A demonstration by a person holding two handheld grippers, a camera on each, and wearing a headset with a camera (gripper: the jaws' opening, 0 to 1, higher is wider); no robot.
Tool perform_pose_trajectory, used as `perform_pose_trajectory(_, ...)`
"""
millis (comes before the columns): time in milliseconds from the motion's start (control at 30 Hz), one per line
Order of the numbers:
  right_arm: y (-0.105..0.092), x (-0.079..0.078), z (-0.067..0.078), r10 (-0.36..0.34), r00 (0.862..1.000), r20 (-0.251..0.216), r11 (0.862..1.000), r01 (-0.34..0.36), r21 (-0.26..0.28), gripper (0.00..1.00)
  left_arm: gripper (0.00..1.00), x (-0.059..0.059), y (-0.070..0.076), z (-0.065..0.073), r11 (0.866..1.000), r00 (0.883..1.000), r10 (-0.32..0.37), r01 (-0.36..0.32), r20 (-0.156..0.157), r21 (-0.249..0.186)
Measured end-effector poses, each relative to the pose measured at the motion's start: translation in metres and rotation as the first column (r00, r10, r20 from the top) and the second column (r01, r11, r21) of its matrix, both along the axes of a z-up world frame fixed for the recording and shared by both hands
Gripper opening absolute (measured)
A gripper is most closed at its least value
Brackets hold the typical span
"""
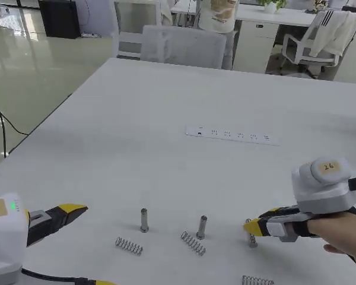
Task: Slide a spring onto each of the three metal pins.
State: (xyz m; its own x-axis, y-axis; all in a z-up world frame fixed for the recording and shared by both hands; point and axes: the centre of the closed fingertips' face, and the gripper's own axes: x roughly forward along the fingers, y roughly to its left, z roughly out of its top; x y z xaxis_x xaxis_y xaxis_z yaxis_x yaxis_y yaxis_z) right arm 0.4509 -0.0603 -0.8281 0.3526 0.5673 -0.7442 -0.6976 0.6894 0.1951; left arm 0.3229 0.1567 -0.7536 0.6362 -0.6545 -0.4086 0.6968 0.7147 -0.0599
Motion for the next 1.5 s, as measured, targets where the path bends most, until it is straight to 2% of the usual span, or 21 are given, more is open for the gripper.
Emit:
perform_pose_trajectory(100,0.001,0.002,-0.007,-0.017,1.000,-0.026,1.000,0.016,-0.020,0.22,0.95,-0.001,-0.001,0.000,1.000,1.000,0.001,-0.001,-0.004,-0.007)
perform_pose_trajectory(233,-0.002,0.007,-0.012,-0.049,0.998,-0.034,0.998,0.047,-0.047,0.22,0.95,-0.001,-0.003,0.004,1.000,1.000,-0.003,0.003,0.004,-0.012)
perform_pose_trajectory(333,-0.003,0.010,-0.016,-0.073,0.996,-0.056,0.996,0.071,-0.048,0.21,0.95,-0.002,-0.003,0.004,1.000,1.000,-0.003,0.003,0.003,-0.010)
perform_pose_trajectory(533,-0.005,0.013,-0.027,-0.078,0.995,-0.068,0.992,0.071,-0.101,0.21,0.95,-0.005,-0.002,-0.001,1.000,1.000,-0.002,0.002,-0.006,-0.007)
perform_pose_trajectory(800,-0.005,0.017,-0.031,-0.107,0.990,-0.089,0.989,0.096,-0.113,0.16,0.95,-0.006,0.000,-0.004,1.000,1.000,0.001,-0.001,-0.014,-0.010)
perform_pose_trajectory(1200,-0.006,0.020,-0.033,-0.131,0.989,-0.071,0.976,0.116,-0.183,0.08,0.94,-0.004,-0.003,-0.006,1.000,1.000,0.000,0.000,-0.015,-0.012)
perform_pose_trajectory(1500,-0.006,0.009,-0.034,-0.044,0.998,-0.043,0.976,0.034,-0.213,0.05,0.94,-0.005,-0.002,-0.007,1.000,1.000,0.004,-0.004,-0.015,-0.012)
